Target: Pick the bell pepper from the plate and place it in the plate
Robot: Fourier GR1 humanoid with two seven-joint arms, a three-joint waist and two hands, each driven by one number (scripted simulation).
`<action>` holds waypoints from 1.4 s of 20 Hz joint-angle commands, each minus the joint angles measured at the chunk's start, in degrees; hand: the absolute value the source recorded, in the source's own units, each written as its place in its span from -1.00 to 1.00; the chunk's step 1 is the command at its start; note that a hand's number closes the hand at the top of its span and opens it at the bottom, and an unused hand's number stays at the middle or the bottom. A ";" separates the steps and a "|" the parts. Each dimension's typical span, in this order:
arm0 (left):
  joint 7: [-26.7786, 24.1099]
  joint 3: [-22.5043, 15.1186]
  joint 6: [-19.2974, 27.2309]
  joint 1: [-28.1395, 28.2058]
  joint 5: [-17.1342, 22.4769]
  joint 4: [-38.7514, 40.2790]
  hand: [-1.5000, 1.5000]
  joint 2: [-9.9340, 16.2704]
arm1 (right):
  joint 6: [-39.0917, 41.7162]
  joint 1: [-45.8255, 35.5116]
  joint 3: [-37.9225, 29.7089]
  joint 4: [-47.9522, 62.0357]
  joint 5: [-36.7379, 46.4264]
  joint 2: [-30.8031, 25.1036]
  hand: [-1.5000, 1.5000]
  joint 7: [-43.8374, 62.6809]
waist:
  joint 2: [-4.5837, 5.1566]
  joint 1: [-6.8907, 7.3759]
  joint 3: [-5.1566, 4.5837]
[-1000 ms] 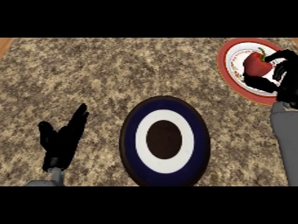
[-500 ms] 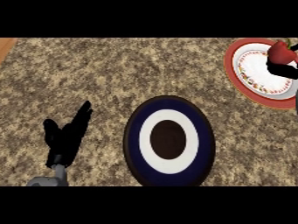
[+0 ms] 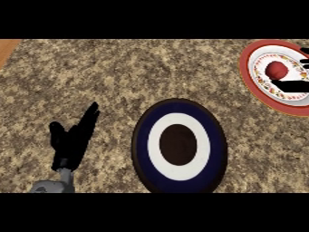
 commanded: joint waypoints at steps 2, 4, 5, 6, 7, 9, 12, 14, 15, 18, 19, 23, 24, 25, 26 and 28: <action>2.77 0.50 0.59 -0.68 0.71 1.08 0.00 -0.60 | 6.09 -1.35 -4.27 2.14 -4.89 -0.23 -1.00 -8.12 | 0.02 -0.77 -0.15; 2.33 0.45 0.41 0.32 0.76 0.74 0.00 -0.54 | 6.25 -1.27 -6.98 1.66 -7.61 -0.18 -1.00 -11.78 | 0.03 -0.70 -0.12; 2.78 0.57 -1.26 0.67 1.56 0.27 0.00 0.57 | 6.24 -1.30 -8.71 1.43 -9.28 -0.41 -1.00 -13.09 | 0.17 -0.44 -0.06; 2.12 0.39 0.70 -0.90 -0.09 1.51 0.00 -0.33 | 5.22 -1.84 -9.96 1.26 -10.57 1.08 -1.00 -14.39 | 0.40 -0.61 -0.04; 2.72 0.30 -0.26 0.31 0.47 -0.10 0.00 0.42 | 8.42 -3.10 -11.22 1.79 -11.86 -1.46 -1.00 -13.61 | 0.02 -0.53 -0.11; 1.88 0.62 -0.75 2.20 0.84 -0.84 0.00 0.89 | 8.64 -1.57 -13.50 2.42 -13.84 -2.38 -1.00 -16.33 | -0.06 -0.58 -0.13; 2.60 1.63 -1.45 1.24 1.94 -0.12 0.00 1.21 | 12.32 -0.95 -15.55 4.66 -15.67 -5.38 -1.00 -15.98 | -0.14 -1.21 -0.21; 3.92 2.14 -1.08 1.17 1.61 -0.68 0.00 2.10 | 17.92 -1.19 -16.91 6.03 -17.50 -6.90 -1.00 -14.67 | -0.42 -1.66 -0.24; 0.36 2.29 -0.95 1.49 1.27 1.95 0.00 1.07 | 21.00 1.45 -16.48 6.11 -17.25 -7.11 -1.00 -18.22 | -0.29 -2.13 -0.26; 0.17 0.57 -0.05 4.15 -0.07 0.08 0.00 0.15 | 30.02 2.68 -16.53 7.21 -18.00 -9.94 -1.00 -17.93 | -0.91 -2.69 -0.33; 2.63 2.61 1.28 0.47 0.88 1.25 0.00 -0.05 | 31.82 4.65 -16.73 7.38 -18.44 -9.37 -1.00 -19.87 | -1.00 -3.42 -0.36; 1.01 0.98 -0.41 3.09 0.27 0.48 0.00 0.19 | 36.73 8.62 -14.74 7.82 -16.59 -9.95 -1.00 -24.67 | -0.85 -2.72 -0.29; 0.96 1.85 -1.58 4.51 1.30 0.05 0.00 1.23 | 37.21 8.01 -13.63 7.71 -15.60 -11.01 -1.00 -23.20 | -1.05 -2.70 -0.36; 0.20 1.98 -0.93 1.41 0.89 2.89 0.00 0.07 | 37.94 7.90 -14.07 7.83 -16.18 -10.37 -1.00 -24.20 | -0.93 -2.98 -0.35; 1.12 1.82 -0.05 2.88 0.25 0.51 0.00 0.41 | 40.66 10.84 -13.62 7.68 -15.87 -13.11 -1.00 -24.82 | -1.29 -3.54 -0.40; 3.20 3.35 0.52 -0.17 0.80 2.53 0.00 0.47 | 40.36 9.95 -12.34 7.19 -14.94 -13.94 -1.00 -22.84 | -1.39 -3.82 -0.46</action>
